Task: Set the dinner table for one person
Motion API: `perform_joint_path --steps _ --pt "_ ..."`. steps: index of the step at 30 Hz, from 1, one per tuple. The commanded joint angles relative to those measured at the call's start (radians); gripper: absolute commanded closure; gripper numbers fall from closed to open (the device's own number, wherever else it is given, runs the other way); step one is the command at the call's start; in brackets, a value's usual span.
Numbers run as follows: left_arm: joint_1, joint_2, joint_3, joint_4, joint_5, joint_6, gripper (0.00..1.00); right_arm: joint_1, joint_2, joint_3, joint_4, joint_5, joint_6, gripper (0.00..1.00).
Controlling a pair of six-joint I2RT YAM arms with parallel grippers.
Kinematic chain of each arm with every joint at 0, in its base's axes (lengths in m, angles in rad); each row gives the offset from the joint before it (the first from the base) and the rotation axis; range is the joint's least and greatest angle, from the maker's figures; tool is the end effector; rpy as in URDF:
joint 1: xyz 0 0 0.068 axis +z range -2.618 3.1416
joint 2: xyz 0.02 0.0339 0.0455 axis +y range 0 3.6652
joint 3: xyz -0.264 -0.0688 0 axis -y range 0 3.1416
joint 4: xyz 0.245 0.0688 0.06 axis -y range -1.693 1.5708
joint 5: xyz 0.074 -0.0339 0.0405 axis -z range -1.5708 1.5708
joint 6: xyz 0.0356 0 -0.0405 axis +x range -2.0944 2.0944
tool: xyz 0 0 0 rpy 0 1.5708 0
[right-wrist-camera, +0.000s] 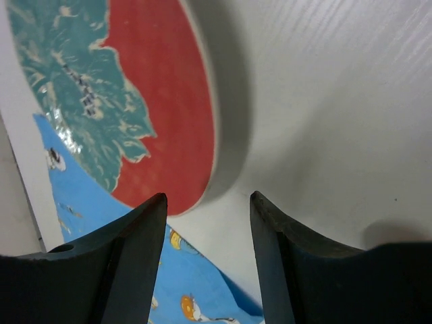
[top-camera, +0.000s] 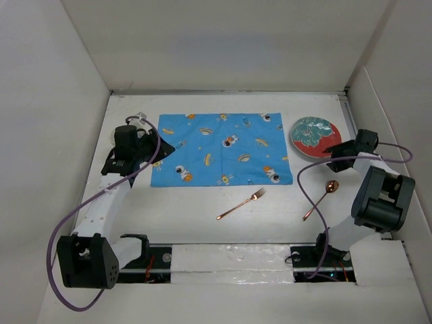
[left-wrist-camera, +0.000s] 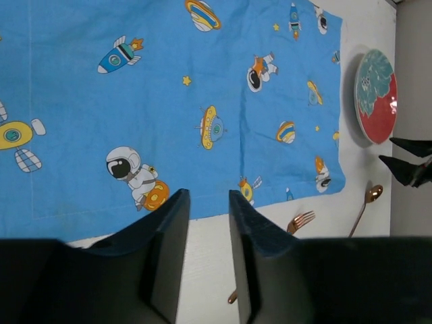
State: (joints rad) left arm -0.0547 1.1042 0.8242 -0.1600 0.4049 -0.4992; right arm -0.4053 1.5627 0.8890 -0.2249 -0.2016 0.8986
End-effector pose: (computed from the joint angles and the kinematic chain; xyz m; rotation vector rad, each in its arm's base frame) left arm 0.2487 -0.0277 0.2938 -0.1903 2.0458 -0.7557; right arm 0.2919 -0.1175 0.1863 1.4463 2.0404 0.4583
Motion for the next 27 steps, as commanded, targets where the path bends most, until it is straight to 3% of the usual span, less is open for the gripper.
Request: perform_joint_path --steps 1,4,11,14,15,22,25,27 --pt "-0.013 -0.001 0.043 0.043 0.032 0.025 0.71 -0.001 0.049 0.030 0.064 0.030 0.092 0.43" --pt "-0.013 0.008 0.044 0.054 0.064 0.019 0.64 -0.001 0.115 0.044 0.070 0.027 0.157 0.48" --pt "-0.013 0.023 0.072 0.057 0.075 0.022 0.65 0.055 0.207 0.073 0.081 0.060 0.290 0.60" --pt "-0.013 0.017 0.081 0.050 0.060 0.025 0.67 0.065 0.226 0.088 0.062 0.088 0.341 0.79" --pt "-0.013 0.013 0.090 0.042 0.051 0.027 0.67 0.065 0.217 0.081 0.070 0.099 0.370 1.00" --pt "-0.013 0.029 0.128 0.066 0.072 0.025 0.65 0.083 0.025 0.045 0.188 0.123 0.220 1.00" --pt "-0.013 0.080 0.167 0.114 0.075 -0.001 0.65 0.092 -0.091 0.057 0.345 -0.007 0.119 1.00" --pt "-0.023 0.129 0.222 0.120 0.068 -0.007 0.63 0.106 -0.134 0.088 0.364 -0.129 0.071 1.00"
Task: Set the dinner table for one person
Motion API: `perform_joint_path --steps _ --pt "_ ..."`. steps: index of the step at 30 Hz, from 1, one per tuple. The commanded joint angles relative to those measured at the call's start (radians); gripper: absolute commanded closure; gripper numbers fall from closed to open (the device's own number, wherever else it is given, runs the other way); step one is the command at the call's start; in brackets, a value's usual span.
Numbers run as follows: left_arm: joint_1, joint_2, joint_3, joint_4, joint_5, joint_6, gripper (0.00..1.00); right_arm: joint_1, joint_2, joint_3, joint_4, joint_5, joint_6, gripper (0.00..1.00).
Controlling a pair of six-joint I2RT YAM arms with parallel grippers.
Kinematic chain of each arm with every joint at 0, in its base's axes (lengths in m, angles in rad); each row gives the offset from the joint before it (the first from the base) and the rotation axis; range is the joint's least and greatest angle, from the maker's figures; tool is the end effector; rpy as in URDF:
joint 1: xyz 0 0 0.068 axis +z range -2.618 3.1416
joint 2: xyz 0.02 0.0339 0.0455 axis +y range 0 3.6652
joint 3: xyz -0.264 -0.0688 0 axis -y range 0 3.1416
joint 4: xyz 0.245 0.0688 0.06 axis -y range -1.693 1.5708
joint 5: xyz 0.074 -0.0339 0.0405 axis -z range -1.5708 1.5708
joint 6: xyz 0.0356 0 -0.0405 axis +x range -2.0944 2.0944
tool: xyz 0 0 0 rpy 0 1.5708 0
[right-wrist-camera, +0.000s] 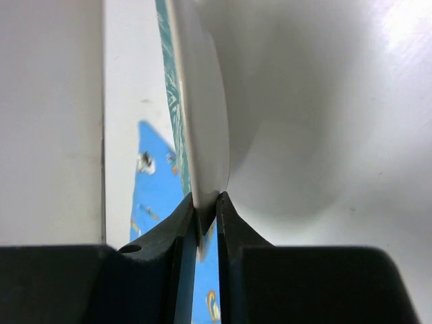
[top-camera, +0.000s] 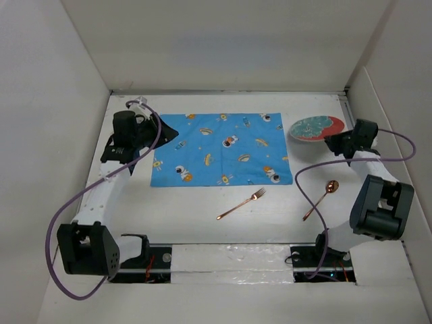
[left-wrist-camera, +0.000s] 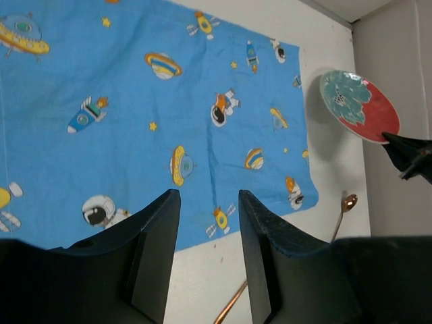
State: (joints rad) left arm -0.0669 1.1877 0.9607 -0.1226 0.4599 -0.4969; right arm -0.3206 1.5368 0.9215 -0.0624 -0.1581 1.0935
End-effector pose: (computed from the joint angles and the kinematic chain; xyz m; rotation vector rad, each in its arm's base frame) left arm 0.2714 -0.0340 0.3254 -0.1035 1.9658 -0.8150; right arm 0.3157 -0.0989 0.2165 1.4307 1.8091 0.5850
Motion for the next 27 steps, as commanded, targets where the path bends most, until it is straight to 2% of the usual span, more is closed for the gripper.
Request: perform_joint_path --steps 1,2,3,4,5,7,8,11,18,27 --pt "-0.048 0.087 0.158 0.017 -0.053 0.016 0.60 0.053 -0.134 0.057 0.241 -0.249 -0.133 1.00" --pt "-0.077 0.087 0.208 0.017 -0.053 0.038 0.60 0.067 -0.135 0.057 0.268 -0.250 -0.133 1.00" --pt "-0.106 0.131 0.255 -0.015 -0.134 0.061 0.59 0.086 -0.150 0.045 0.303 -0.330 -0.127 1.00" --pt "-0.134 0.154 0.357 -0.091 -0.171 0.081 0.59 0.136 -0.150 0.042 0.332 -0.365 -0.126 1.00" --pt "-0.166 0.171 0.398 -0.116 -0.200 0.102 0.59 0.167 -0.145 0.048 0.326 -0.388 -0.127 1.00" --pt "-0.166 0.175 0.426 -0.111 -0.219 0.090 0.58 0.234 -0.123 0.069 0.300 -0.445 -0.147 1.00" --pt "-0.166 0.165 0.429 -0.101 -0.230 0.086 0.57 0.305 -0.116 0.068 0.309 -0.454 -0.149 1.00" --pt "-0.166 0.136 0.447 -0.127 -0.277 0.092 0.55 0.392 -0.087 0.063 0.372 -0.454 -0.132 1.00" --pt "-0.166 0.014 0.368 -0.192 -0.383 0.113 0.55 0.592 0.144 0.152 0.521 -0.498 -0.049 1.00" --pt "-0.166 -0.060 0.262 -0.209 -0.391 0.095 0.55 0.641 0.311 0.188 0.639 -0.505 0.028 1.00"
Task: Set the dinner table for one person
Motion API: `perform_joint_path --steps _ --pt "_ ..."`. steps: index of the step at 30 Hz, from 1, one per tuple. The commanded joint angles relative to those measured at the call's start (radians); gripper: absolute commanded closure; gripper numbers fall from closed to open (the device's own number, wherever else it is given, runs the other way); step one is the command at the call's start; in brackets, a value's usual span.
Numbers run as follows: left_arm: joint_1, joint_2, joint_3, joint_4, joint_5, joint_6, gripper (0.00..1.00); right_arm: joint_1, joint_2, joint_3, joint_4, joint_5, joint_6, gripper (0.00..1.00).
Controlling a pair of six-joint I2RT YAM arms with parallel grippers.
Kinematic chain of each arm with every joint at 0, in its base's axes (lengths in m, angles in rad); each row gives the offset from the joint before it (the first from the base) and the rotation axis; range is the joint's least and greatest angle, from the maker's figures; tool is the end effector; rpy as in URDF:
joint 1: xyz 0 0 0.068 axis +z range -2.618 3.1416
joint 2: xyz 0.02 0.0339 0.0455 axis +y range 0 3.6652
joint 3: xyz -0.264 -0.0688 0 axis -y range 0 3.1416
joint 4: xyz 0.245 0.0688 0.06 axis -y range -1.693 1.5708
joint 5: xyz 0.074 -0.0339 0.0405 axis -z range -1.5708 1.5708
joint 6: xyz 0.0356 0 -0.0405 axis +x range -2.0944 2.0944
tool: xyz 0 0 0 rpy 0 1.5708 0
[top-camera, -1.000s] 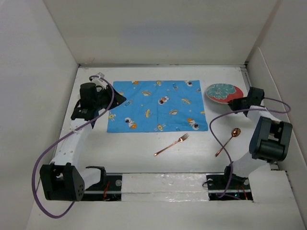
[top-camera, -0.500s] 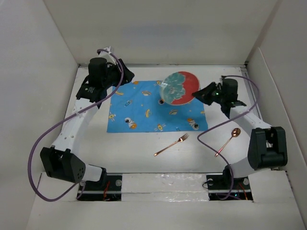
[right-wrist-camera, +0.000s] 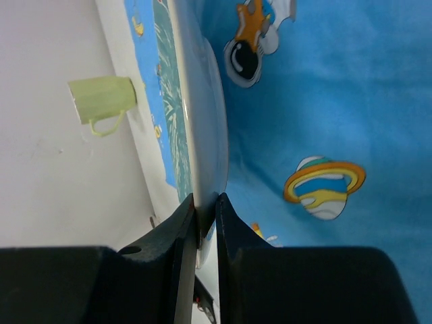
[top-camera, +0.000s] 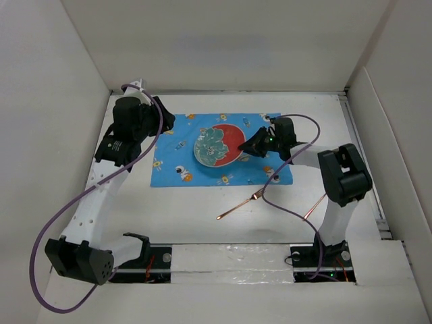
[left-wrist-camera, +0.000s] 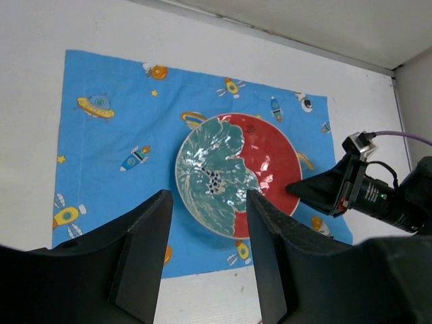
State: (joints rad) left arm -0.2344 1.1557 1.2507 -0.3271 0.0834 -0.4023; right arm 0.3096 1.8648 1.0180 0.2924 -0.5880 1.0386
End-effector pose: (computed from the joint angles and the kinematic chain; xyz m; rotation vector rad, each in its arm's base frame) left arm 0.2505 -0.0629 0.4129 -0.0934 1.8312 -0.5265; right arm 0.3672 0.1382 0.1678 0.4635 2.3170 1.3612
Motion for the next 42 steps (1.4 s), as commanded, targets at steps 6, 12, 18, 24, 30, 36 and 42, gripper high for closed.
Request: perform_joint_path --steps 6,12,18,24,30,36,42 --pt "0.001 -0.033 -0.048 -0.001 -0.011 0.000 0.55 0.011 0.033 0.054 0.245 -0.035 0.080 1.00" --pt "0.001 -0.034 -0.034 -0.012 -0.039 0.016 0.56 0.020 0.002 0.080 -0.074 0.080 -0.121 0.50" --pt "0.001 -0.060 0.030 -0.050 -0.059 0.019 0.60 0.020 -0.099 0.218 -0.507 0.285 -0.362 0.38" --pt "0.015 -0.145 0.021 0.054 0.103 -0.216 1.00 0.020 -0.309 0.176 -0.610 0.392 -0.465 1.00" --pt "0.000 -0.273 0.018 -0.034 0.040 -0.317 1.00 0.217 -0.291 0.184 -0.302 0.246 -0.495 1.00" --pt "0.000 -0.353 0.145 -0.237 -0.073 -0.308 0.97 0.391 0.037 0.543 -0.165 0.183 -0.535 1.00" --pt "0.000 -0.363 0.299 -0.436 -0.126 -0.274 0.82 0.529 0.372 0.954 -0.222 0.262 -0.564 1.00"
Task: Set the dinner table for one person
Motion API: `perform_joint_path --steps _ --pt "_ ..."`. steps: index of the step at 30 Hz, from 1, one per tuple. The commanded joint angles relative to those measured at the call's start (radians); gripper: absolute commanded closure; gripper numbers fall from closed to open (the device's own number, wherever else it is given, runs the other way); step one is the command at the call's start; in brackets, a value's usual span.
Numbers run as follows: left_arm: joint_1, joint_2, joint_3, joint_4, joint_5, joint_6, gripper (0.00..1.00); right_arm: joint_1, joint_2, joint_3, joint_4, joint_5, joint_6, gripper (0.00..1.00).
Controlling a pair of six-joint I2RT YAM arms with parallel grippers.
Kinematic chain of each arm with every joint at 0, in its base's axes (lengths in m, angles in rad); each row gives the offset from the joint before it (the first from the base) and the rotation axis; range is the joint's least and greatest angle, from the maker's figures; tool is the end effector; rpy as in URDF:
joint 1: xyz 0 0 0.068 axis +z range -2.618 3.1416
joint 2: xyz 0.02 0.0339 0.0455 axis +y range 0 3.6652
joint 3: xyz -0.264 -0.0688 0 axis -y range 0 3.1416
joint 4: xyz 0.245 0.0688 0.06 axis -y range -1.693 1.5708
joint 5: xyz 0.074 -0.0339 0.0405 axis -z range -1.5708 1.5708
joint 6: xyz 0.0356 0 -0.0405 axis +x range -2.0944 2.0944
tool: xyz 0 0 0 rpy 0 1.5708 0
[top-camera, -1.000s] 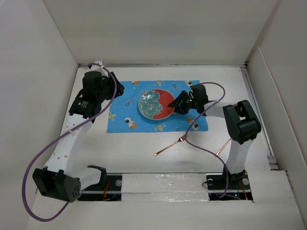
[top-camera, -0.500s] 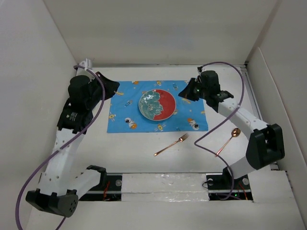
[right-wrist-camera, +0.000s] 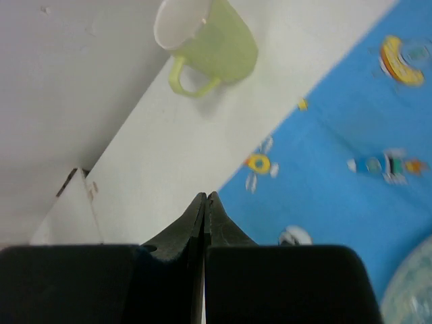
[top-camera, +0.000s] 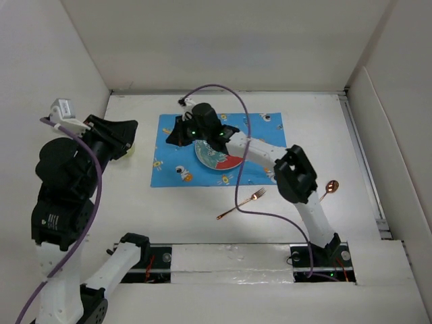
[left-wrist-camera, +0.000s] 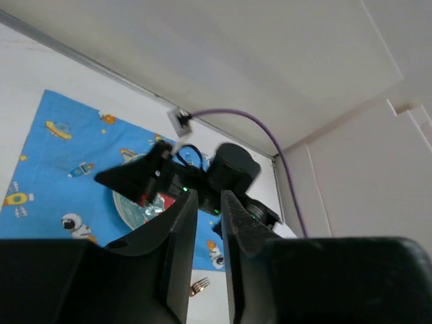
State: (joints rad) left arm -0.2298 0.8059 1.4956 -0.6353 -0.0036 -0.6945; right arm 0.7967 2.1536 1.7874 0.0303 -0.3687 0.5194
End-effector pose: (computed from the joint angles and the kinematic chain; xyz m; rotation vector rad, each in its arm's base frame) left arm 0.0949 -0.0221 0.5121 -0.3625 1.5192 -0.7328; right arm 0.3521 0.3785 0.2669 -0.5568 2.0097 1.2028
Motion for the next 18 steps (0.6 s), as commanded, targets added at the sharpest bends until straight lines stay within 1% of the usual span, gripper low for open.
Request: perform_joint_path --steps 1,2,3,4,5,6,7,8,9,10,11,12,13,15,16,17,18 --pt "-0.005 -0.011 0.077 -0.148 -0.039 0.023 0.79 0.062 0.125 0.241 0.019 0.065 -0.061 1.00" --pt "-0.005 -0.010 0.087 -0.171 -0.041 0.033 0.79 0.100 0.168 0.309 -0.006 0.088 -0.083 1.00" --pt "-0.005 -0.010 0.095 -0.203 -0.039 0.038 0.78 0.119 0.272 0.472 -0.091 0.130 -0.094 0.95" --pt "-0.005 -0.008 0.101 -0.214 -0.038 0.044 0.77 0.136 0.329 0.569 -0.136 0.148 -0.108 0.86" --pt "-0.005 -0.010 0.103 -0.222 -0.032 0.059 0.76 0.165 0.386 0.661 -0.168 0.163 -0.131 0.60" --pt "-0.005 -0.008 0.104 -0.231 -0.032 0.064 0.76 0.179 0.441 0.746 -0.206 0.198 -0.139 0.47" --pt "-0.005 -0.010 0.103 -0.234 -0.029 0.072 0.75 0.188 0.522 0.859 -0.208 0.215 -0.144 0.38" --pt "-0.005 -0.008 0.103 -0.239 -0.024 0.081 0.75 0.197 0.546 0.885 -0.201 0.235 -0.147 0.27" --pt "-0.005 -0.008 0.104 -0.245 -0.016 0.092 0.75 0.206 0.558 0.883 -0.150 0.273 -0.147 0.21" --pt "-0.005 -0.005 0.100 -0.247 -0.010 0.098 0.75 0.220 0.561 0.839 -0.112 0.293 -0.148 0.16" --pt "-0.005 -0.008 0.094 -0.248 -0.003 0.101 0.75 0.220 0.569 0.833 -0.084 0.304 -0.157 0.08" --pt "-0.005 -0.011 0.086 -0.245 -0.003 0.111 0.75 0.234 0.583 0.848 -0.069 0.332 -0.162 0.05" --pt "-0.005 -0.017 0.065 -0.241 -0.003 0.116 0.75 0.246 0.635 0.915 -0.076 0.356 -0.168 0.02" --pt "-0.005 -0.022 0.043 -0.241 -0.003 0.124 0.74 0.246 0.679 0.977 -0.064 0.362 -0.164 0.00" --pt "-0.005 -0.024 0.038 -0.241 -0.003 0.138 0.75 0.246 0.690 0.980 -0.047 0.396 -0.151 0.00" --pt "-0.005 -0.024 0.038 -0.242 -0.015 0.147 0.75 0.246 0.689 0.945 -0.040 0.410 -0.131 0.00" --pt "-0.005 -0.024 0.040 -0.247 -0.024 0.148 0.75 0.246 0.687 0.932 0.018 0.442 -0.127 0.00"
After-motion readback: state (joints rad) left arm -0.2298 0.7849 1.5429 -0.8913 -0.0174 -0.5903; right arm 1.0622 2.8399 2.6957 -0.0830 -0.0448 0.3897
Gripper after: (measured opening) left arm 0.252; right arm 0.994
